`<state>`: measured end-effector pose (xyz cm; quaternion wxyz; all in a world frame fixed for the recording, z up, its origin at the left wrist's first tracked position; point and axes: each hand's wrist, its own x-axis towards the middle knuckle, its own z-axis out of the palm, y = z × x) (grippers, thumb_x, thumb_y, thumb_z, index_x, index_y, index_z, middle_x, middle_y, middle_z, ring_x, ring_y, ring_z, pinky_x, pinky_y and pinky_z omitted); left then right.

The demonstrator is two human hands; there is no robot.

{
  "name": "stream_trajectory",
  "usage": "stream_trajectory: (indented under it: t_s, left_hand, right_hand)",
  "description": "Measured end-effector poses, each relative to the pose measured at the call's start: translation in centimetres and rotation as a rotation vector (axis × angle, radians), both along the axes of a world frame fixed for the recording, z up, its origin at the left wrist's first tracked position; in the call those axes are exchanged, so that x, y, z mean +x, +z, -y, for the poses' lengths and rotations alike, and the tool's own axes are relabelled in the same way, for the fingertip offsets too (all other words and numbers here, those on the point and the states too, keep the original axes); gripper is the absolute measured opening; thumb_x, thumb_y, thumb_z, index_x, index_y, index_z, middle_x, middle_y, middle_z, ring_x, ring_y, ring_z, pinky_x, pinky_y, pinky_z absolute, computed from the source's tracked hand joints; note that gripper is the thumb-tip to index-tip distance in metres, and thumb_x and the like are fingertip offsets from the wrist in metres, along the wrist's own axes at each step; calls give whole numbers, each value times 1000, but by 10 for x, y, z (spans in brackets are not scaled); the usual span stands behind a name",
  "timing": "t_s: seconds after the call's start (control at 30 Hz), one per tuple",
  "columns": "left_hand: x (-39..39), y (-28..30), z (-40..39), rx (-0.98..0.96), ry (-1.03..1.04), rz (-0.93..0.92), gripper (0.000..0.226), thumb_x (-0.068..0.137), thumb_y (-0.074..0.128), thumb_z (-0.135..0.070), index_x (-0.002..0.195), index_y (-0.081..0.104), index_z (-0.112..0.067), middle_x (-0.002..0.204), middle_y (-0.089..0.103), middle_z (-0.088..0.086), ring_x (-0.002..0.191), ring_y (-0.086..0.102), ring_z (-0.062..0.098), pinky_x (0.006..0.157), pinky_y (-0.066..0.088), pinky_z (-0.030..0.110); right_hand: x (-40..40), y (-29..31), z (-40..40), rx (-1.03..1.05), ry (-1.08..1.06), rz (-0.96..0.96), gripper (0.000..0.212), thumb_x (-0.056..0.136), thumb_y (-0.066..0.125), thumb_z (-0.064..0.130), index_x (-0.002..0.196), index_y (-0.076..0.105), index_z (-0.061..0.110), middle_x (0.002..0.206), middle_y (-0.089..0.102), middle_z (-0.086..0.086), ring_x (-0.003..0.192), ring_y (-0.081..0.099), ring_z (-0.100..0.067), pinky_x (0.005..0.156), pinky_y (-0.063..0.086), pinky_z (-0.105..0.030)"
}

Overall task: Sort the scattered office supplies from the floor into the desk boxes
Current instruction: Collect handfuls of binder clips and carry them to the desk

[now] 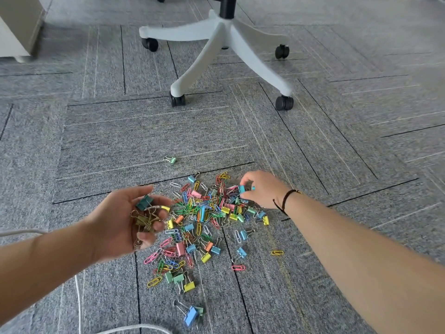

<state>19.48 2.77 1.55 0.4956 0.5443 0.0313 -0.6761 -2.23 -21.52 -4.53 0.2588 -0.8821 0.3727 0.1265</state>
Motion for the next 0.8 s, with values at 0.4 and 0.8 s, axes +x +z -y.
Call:
stream_trajectory:
  t_s: [0.4,0.8]
  left_hand:
    - [-5,4,4,-8,-9,2,39,99,43,-36,100,62,-2,73,57,13,54,46,19,36,35,21]
    - [-12,14,5,-39,-28,-6,39,98,45,-35,97,64,-1,74,56,14,53,47,20,35,34,21]
  right_hand:
    - [-51,20,-11,708,-576,497,25,90,68,36,87,71,11,63,56,0,54,39,-13,47,31,-26]
    - [-59,43,-39,1495,-617,794,44,70,87,39,93,61,12,66,50,3,51,45,-9,39,34,-18]
